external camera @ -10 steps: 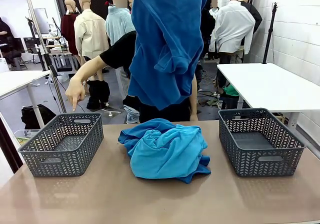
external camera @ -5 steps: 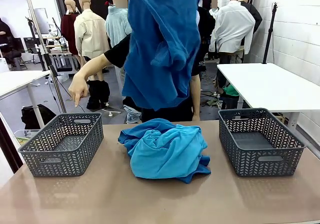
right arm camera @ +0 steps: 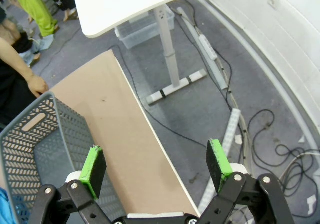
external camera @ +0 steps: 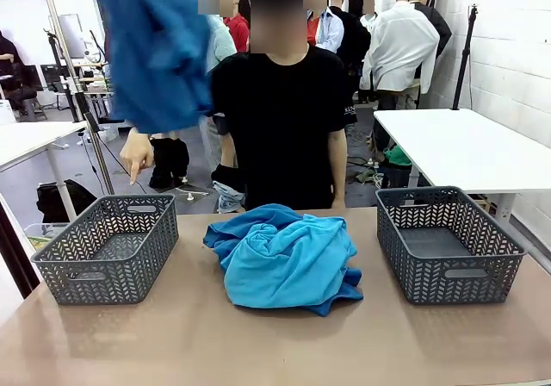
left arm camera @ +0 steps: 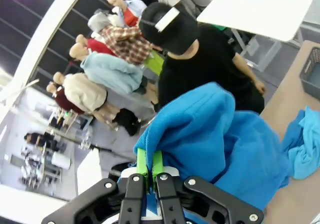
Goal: Sort the tops and bottoms.
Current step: Sort the clothes according to human instructions.
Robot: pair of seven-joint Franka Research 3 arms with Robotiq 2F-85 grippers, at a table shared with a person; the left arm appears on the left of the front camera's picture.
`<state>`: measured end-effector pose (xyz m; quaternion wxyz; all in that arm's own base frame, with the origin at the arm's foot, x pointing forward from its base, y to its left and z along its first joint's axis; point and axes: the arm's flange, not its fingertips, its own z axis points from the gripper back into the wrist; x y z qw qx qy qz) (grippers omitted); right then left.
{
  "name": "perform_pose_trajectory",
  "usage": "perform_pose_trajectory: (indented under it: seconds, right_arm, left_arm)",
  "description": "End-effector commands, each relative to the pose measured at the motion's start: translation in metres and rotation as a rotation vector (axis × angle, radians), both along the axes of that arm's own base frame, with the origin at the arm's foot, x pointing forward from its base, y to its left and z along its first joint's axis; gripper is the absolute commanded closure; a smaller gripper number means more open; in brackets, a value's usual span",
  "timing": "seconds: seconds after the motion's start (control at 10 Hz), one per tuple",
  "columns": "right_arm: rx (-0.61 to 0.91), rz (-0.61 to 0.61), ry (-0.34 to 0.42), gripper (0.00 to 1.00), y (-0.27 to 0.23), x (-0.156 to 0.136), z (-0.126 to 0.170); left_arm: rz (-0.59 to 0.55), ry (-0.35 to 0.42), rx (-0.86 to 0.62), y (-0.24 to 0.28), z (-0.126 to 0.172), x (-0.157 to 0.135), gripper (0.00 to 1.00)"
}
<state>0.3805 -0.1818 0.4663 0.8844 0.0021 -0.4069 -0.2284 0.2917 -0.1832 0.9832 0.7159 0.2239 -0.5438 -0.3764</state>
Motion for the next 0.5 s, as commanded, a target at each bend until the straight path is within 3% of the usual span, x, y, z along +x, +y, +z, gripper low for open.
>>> perform_pose_trajectory:
  seconds: [0.0, 0.4]
  right_arm:
    - [0.010, 0.000, 0.002, 0.00, 0.000, 0.000, -0.001]
    - [0.010, 0.000, 0.002, 0.00, 0.000, 0.000, -0.001]
  left_arm:
    - [-0.003, 0.019, 0.007, 0.042, -0.038, -0.010, 1.00]
    - [0.039, 0.121, -0.076, 0.107, -0.087, -0.005, 1.00]
